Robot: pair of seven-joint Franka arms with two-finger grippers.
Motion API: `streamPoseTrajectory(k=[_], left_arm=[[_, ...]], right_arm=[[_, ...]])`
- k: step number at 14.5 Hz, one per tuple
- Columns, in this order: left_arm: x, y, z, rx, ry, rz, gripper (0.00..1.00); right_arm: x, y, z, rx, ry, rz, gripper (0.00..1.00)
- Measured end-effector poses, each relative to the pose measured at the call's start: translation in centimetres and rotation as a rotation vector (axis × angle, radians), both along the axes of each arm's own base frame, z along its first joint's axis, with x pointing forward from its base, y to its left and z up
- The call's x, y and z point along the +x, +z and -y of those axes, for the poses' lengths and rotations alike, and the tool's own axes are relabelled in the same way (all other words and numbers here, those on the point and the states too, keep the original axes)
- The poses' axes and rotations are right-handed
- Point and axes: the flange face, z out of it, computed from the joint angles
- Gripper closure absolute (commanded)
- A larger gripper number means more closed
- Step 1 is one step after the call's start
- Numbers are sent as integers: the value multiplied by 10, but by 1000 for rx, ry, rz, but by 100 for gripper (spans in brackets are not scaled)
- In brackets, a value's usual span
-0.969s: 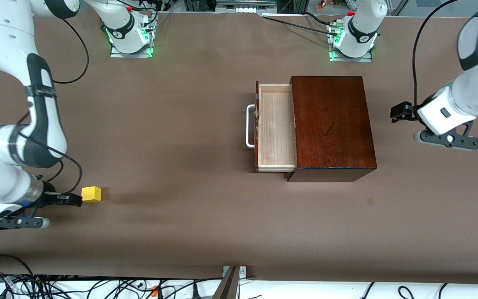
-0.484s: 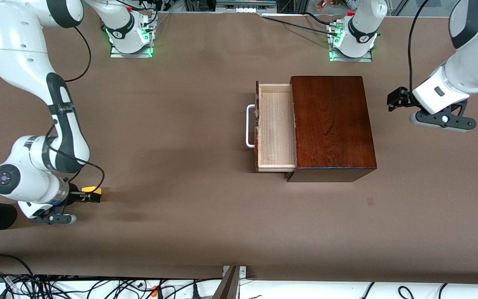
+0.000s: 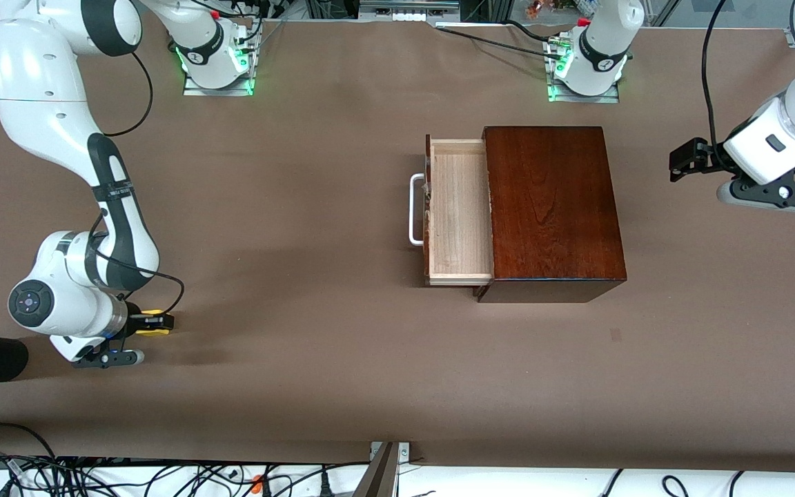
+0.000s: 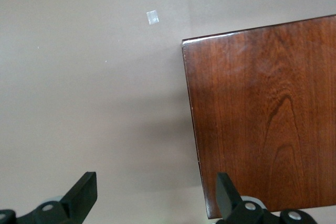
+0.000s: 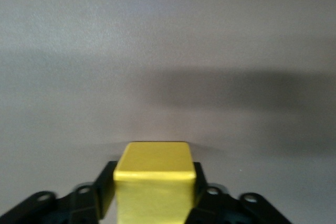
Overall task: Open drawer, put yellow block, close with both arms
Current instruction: 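Grasp the yellow cube with the right gripper, then carry the yellow cube with the right gripper over the open drawer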
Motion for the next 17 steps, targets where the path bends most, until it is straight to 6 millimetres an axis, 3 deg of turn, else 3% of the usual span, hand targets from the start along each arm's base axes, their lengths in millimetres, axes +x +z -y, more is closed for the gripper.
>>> streamPoseTrajectory(k=[3, 5, 7, 8, 12, 14, 17], left_arm=[[6, -4, 2, 10, 95, 25, 0], [8, -2, 8, 9, 109, 47, 0], [10, -1, 7, 19, 114, 60, 0], [10, 1, 5, 31, 116, 67, 0], [12, 7, -10, 44, 142, 84, 0], [13, 6, -23, 28, 169, 78, 0], [14, 5, -27, 8, 183, 75, 0]], right_arm=[[1, 3, 3, -1, 20, 4, 100], [4, 30, 6, -4, 21, 11, 100], [4, 92, 6, -5, 21, 14, 100], [0, 133, 5, -5, 21, 14, 100], [-51, 290, -6, 3, -6, -26, 100], [-79, 340, -35, 9, -85, -43, 100], [-107, 363, -122, 45, -312, -90, 100]])
